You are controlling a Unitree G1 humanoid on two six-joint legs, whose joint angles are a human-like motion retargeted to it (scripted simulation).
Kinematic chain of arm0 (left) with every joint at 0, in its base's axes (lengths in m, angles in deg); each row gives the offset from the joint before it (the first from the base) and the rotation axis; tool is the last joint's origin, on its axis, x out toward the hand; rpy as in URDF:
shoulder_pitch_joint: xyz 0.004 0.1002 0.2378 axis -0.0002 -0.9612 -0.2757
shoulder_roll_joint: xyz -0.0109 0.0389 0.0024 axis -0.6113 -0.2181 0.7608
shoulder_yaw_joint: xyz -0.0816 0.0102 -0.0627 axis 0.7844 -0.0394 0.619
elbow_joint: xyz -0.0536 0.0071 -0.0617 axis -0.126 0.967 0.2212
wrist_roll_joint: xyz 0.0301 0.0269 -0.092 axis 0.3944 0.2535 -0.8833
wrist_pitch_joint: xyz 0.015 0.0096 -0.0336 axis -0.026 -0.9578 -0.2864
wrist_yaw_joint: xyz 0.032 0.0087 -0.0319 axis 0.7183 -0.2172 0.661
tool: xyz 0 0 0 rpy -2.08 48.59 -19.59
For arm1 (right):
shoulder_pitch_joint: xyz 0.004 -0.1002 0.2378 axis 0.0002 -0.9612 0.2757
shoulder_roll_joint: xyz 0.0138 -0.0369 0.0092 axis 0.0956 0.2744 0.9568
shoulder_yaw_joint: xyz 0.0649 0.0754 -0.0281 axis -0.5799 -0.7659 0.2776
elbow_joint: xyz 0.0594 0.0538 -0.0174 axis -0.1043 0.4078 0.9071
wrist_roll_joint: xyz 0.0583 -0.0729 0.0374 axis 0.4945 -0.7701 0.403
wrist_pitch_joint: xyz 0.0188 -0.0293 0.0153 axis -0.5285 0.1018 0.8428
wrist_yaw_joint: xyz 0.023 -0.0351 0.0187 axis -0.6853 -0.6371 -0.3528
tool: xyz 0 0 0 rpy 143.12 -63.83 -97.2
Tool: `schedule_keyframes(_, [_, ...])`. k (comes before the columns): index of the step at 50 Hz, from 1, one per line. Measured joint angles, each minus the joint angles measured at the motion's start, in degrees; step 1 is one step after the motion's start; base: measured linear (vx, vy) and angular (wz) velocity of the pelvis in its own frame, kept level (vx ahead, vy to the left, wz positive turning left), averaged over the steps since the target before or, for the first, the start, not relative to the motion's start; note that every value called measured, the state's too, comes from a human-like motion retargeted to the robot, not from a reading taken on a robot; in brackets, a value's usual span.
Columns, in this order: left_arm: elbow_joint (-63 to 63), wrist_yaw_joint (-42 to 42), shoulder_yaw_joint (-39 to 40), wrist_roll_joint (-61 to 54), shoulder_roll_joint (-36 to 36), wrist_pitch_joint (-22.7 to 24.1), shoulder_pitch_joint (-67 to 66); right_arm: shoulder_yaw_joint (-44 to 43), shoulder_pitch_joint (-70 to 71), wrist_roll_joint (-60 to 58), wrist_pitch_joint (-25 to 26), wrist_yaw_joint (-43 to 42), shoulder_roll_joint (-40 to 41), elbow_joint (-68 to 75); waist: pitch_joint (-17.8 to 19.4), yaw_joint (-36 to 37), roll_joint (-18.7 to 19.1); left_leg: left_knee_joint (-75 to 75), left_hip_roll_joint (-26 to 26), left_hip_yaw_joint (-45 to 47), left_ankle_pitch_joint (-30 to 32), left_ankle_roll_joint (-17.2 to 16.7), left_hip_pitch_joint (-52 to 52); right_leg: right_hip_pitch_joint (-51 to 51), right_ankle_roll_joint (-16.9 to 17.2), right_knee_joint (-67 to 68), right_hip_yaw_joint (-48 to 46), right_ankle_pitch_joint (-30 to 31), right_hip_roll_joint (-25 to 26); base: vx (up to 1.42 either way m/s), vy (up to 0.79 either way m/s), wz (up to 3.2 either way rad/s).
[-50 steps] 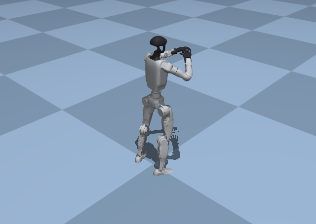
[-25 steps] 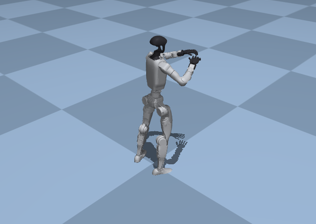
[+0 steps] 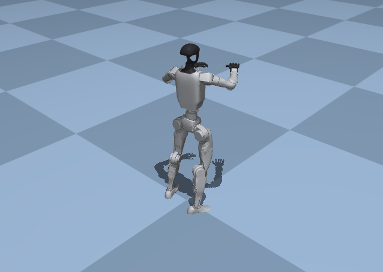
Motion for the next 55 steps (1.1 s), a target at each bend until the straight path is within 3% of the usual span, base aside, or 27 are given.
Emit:
schedule_keyframes(8, [17.04, 8.86, -0.81, 7.04, -7.95, -0.02, 1.15, -6.22, -6.99, 3.7, -5.89, -3.64, -8.36, -27.97, 0.3, -5.3, 2.26, -0.03, 0.05, 3.09, 0.0, 0.0, 1.0, -0.89, 0.67, -0.25, 2.93, 0.19, 0.24, 0.01, 0.0, -0.36])
schedule_keyframes(15, [36.09, 10.92, -6.86, 10.59, -10.84, -1.62, 7.12, -11.12, -10.82, 5.87, -8.95, -4.79, -11.64, -40.93, 0.51, -11.81, 4.67, -0.04, 0.38, 6.49, 0.03, -0.11, 1.71, -2.3, 0.67, -0.5, 6.3, 0.52, 0.94, -0.01, 0.0, -0.47])
schedule_keyframes(23, [48.61, 9.28, -16.84, 3.43, -5.97, -4.08, 18.56, -10.37, -11.77, 7.25, -6.72, -5.05, -9.96, -44.07, 0.37, -17.41, 6.24, -0.1, 0.0, 8.3, -0.06, -0.01, 2.03, -3.34, 0.67, -0.28, 8.33, 0.71, 0.75, -0.01, 0.02, -0.2])
schedule_keyframes(29, [50.18, 8.28, -23.49, 3.58, 1.74, -4.56, 28.21, -5.68, -9.38, 3.78, -4.48, -4.36, -5.39, -36.69, -0.07, -18.84, 6.08, 0.01, -0.55, 8.22, -0.3, 0.06, 2.12, -3.34, 0.67, 0.03, 8.47, 0.69, 0.08, 0.0, 0.0, 0.0])
schedule_keyframes(35, [43.07, 3.47, -24.38, 6.22, 10.03, -5.15, 34.61, -1.65, -5.56, -1.45, -1.08, -0.56, 1.85, -21.05, -0.37, -17.64, 4.95, 0.32, -0.89, 7.58, -0.56, 0.03, 2.26, -2.82, 0.48, 0.37, 7.91, 0.61, -0.53, 0.0, 0.0, 0.0])
schedule_keyframes(40, [27.89, 3.57, -23.14, 8.13, 12.48, -4.16, 34.6, -0.8, -2.31, -4.26, 1.03, -0.78, 7.81, -6.99, -0.41, -14.63, 3.71, 0.55, -0.63, 7.01, -0.62, -0.09, 2.25, -2.48, -0.01, 0.58, 7.34, 0.62, -0.42, 0.0, 0.0, 0.0])
schedule_keyframes(47, [0.86, 6.66, -23.63, 4.86, 9.02, 0.73, 27.38, 1.04, 3.62, -6.74, 2.85, -9.09, 12.81, 12.08, -0.61, -7.98, 1.47, 0.82, -0.21, 5.71, -0.78, 0.09, 1.77, -2.17, -0.32, 0.81, 6.16, 0.68, -0.21, 0.0, -0.01, 0.09])
schedule_keyframes(55, [-18.14, -0.43, -20.55, -1.83, 3.08, 2.93, 14.22, 3.83, 10.06, -4.71, 5.48, -10.27, 13.51, 29.98, -0.93, 0.38, -0.95, 0.87, 0.07, 3.22, -0.85, 0.29, 0.39, -1.76, -0.39, 0.54, 3.72, 0.85, -0.05, -0.01, -0.01, 0.31])
